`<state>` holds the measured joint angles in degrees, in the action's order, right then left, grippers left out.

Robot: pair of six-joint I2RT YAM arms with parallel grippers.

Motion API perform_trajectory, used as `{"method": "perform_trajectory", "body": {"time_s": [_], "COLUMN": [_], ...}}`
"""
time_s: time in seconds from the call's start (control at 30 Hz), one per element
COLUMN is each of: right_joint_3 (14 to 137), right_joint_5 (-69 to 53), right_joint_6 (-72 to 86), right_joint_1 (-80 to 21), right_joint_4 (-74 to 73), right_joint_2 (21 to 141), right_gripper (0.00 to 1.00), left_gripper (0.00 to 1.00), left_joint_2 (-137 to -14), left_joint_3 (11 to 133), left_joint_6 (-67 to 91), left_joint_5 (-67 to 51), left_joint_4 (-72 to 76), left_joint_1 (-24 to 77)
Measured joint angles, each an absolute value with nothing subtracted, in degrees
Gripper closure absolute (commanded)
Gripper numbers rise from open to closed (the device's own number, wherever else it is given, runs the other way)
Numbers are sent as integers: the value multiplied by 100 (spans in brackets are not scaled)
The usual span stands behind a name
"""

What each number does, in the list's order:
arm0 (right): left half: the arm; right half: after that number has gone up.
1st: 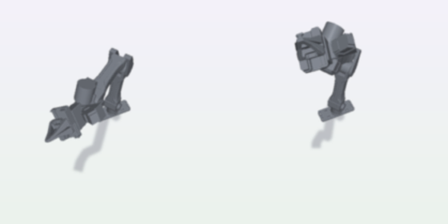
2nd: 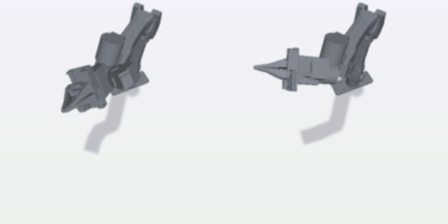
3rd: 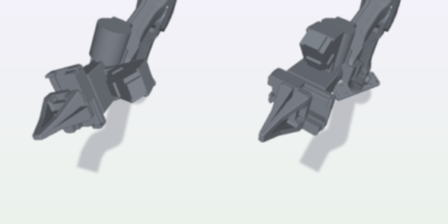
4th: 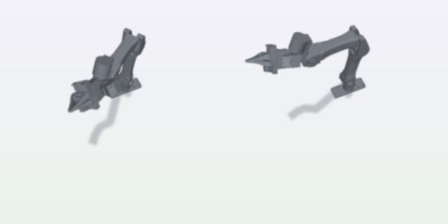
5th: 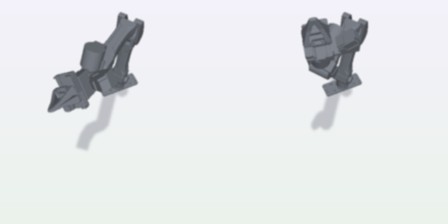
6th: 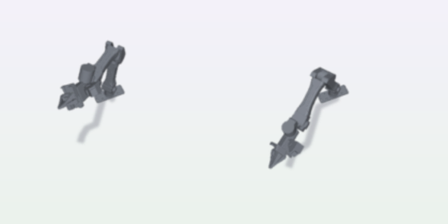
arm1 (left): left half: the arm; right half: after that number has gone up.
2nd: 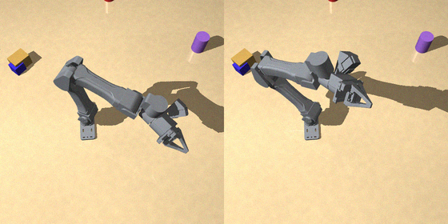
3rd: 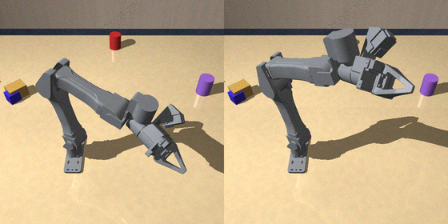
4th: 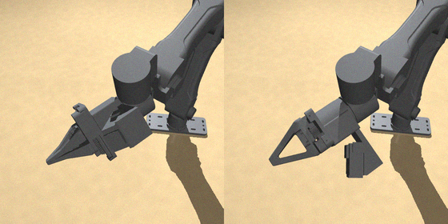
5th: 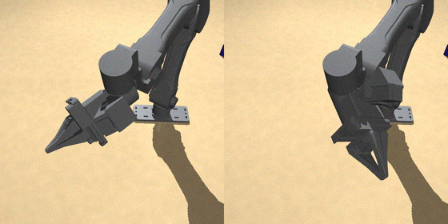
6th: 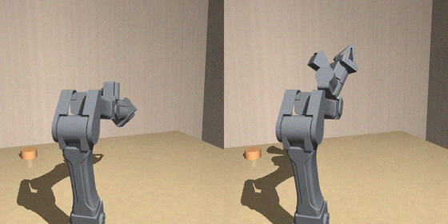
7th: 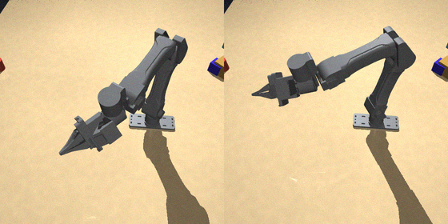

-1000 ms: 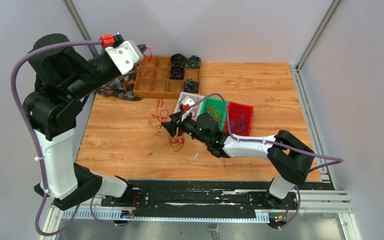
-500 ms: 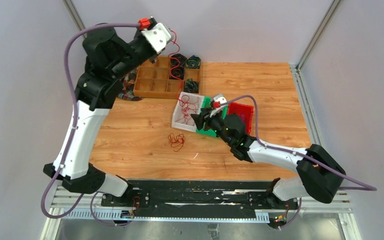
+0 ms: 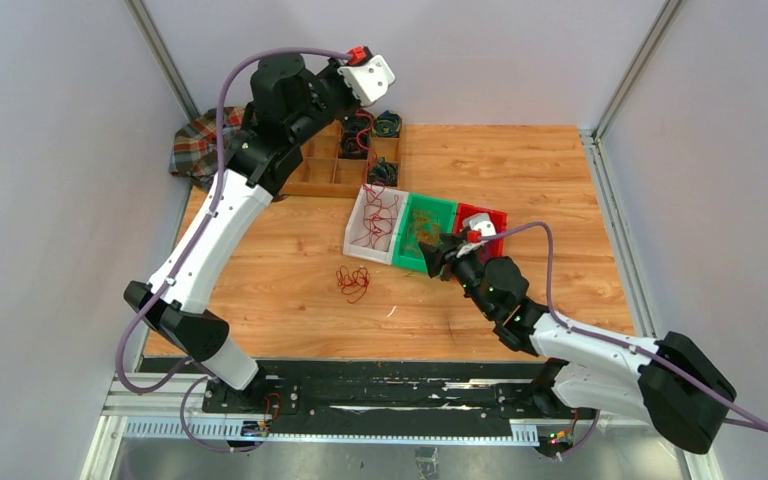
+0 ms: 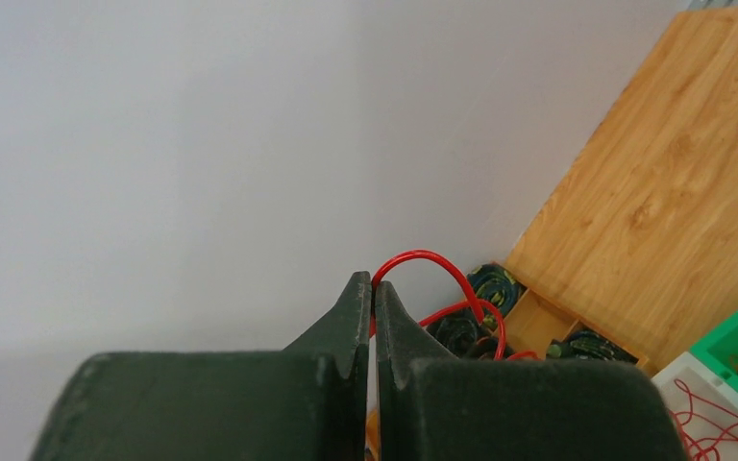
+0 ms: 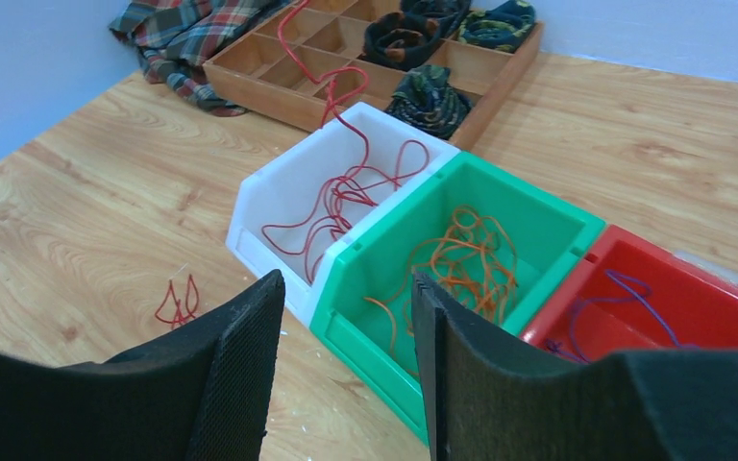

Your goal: Untangle the cables

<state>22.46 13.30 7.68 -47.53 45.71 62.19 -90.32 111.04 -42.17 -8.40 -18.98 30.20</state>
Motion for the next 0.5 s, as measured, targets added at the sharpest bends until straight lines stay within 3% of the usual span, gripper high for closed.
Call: {"method": "perform_trajectory", "body": {"time_s": [0.23, 0.5], "right_joint_3": [1653, 1621], "right_joint_5": [1796, 2097], "right_joint_6": [729, 631], "right_joint_1": [-4746, -4705], "right_joint_4": [4783, 5052], "right_joint_2": [5892, 6558], "right_gripper": [49, 50], "left_gripper": [100, 100], "left_joint_2": [-9015, -9076], "left_joint_3": [10322, 9404], "left_joint_6": [-4104, -3570], "left_joint_5": [-521, -296], "left_joint_4": [-1723, -2060], "left_joint_1": [3223, 3527]}}
